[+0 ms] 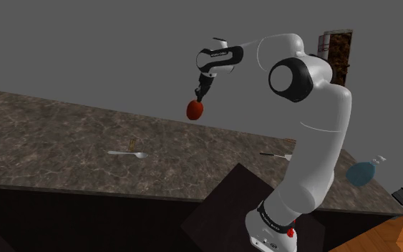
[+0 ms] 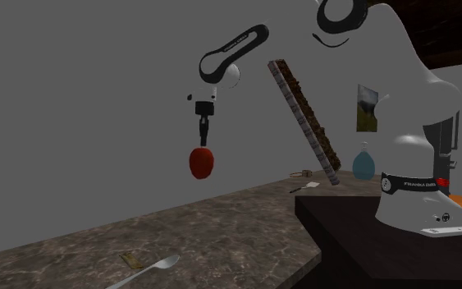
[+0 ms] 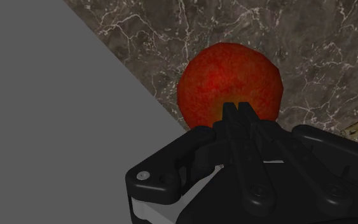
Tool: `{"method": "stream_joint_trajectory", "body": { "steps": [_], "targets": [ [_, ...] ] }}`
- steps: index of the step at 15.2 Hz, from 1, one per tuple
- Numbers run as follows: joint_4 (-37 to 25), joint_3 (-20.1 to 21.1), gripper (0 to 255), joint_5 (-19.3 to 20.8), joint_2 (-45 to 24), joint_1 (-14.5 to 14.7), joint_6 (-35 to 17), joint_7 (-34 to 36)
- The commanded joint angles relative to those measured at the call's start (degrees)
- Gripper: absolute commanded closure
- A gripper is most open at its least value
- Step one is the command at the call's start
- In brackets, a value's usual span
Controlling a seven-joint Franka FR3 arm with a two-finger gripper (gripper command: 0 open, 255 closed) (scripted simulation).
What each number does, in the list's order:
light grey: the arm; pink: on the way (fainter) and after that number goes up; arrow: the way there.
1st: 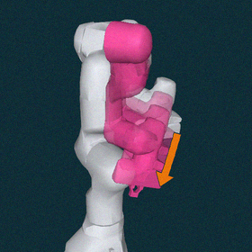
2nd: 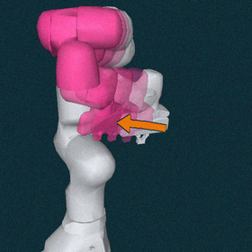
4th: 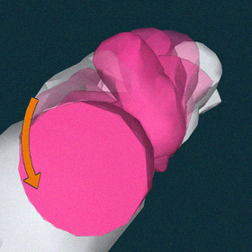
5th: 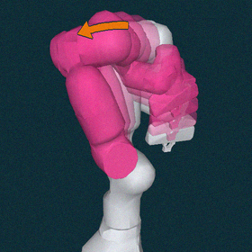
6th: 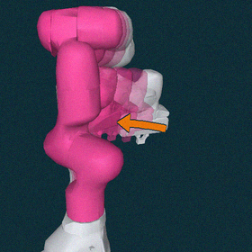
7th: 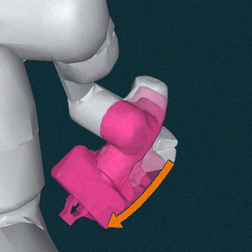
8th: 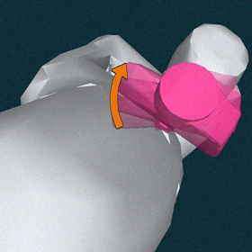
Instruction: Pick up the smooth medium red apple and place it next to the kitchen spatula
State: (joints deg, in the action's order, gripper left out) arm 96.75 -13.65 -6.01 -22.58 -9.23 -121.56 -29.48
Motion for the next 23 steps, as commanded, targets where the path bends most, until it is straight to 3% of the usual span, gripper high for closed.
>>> {"method": "stream_joint_trajectory", "body": {
  "steps": [1,11,23],
  "targets": [
    [-0.63,-0.07,255,0.17,0.52,0.05,1.14,0.13],
    [-4.95,-0.37,255,0.86,2.56,0.13,7.44,0.59],
    [18.85,-5.37,255,4.64,20.45,-4.66,1.06,-8.79]
  ]
}}
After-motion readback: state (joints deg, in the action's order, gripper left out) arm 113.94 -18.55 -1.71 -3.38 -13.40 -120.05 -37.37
